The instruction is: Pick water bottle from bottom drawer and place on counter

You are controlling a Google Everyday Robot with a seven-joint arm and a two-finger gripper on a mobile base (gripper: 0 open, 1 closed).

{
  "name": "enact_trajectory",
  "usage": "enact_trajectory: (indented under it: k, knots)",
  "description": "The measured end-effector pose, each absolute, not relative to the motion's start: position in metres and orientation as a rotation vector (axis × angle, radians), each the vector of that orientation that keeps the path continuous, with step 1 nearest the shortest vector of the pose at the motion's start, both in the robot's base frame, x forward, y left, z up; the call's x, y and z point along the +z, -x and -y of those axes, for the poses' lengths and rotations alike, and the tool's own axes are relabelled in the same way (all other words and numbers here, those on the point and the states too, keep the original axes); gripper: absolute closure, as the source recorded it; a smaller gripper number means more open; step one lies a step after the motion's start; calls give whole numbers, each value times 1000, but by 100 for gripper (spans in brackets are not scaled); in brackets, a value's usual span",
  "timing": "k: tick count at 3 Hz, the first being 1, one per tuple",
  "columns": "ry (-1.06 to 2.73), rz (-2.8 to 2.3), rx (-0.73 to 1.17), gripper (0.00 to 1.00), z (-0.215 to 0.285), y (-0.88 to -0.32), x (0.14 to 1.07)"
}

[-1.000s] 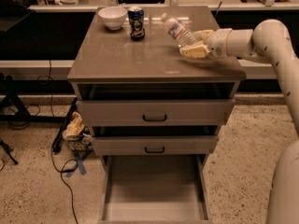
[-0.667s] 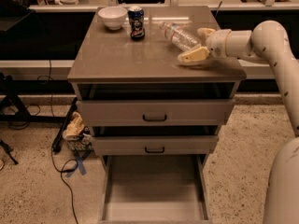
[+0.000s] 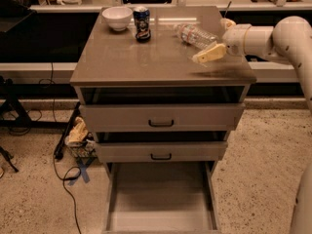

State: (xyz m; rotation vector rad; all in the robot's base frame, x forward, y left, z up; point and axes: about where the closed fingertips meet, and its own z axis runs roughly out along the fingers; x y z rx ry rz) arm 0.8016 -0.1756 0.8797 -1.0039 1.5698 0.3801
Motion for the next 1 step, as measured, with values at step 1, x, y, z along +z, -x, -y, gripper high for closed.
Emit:
enact_trajectory:
  k: [1]
  knots:
    - [956,-1512,191,0,211,-775,932]
